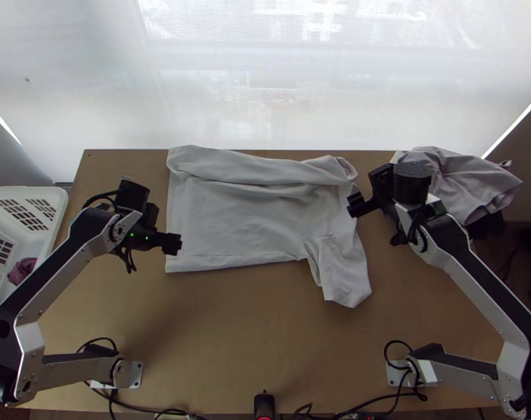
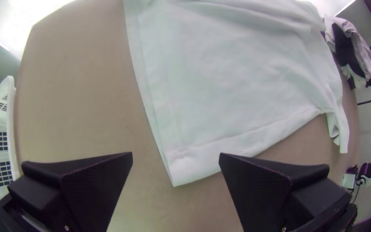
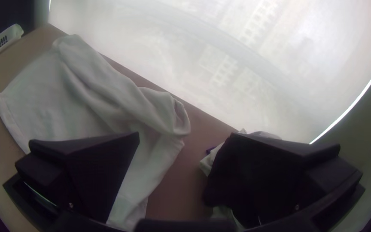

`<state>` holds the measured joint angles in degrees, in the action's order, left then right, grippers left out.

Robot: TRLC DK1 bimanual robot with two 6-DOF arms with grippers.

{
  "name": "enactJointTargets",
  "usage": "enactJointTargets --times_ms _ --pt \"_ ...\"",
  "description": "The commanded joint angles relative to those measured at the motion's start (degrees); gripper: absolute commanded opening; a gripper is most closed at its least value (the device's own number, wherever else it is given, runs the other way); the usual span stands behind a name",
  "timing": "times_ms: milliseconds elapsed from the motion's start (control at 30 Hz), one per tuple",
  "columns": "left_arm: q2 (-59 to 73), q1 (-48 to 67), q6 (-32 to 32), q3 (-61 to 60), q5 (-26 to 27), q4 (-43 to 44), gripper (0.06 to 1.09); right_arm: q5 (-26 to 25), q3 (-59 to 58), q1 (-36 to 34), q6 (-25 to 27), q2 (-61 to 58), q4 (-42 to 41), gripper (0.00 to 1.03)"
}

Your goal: Fold the t-shirt

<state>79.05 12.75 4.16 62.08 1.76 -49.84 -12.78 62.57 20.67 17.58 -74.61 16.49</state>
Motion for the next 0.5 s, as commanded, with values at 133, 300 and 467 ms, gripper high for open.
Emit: enactJointTargets --times_ms 133,300,467 --pt "0.3 2.5 4.0 -9.0 -0.3 6.5 1.0 0.6 -4.3 2.4 0.2 8.5 5.4 0.98" --pt "2.7 3.1 5.0 -8.8 -0.7 8.8 0.95 0.6 -4.9 2.4 0.0 9.5 5.5 0.98" --pt "5.2 3.6 5.2 -9.4 -1.0 9.8 0.94 0.6 -5.3 2.2 0.0 10.1 5.7 0.98"
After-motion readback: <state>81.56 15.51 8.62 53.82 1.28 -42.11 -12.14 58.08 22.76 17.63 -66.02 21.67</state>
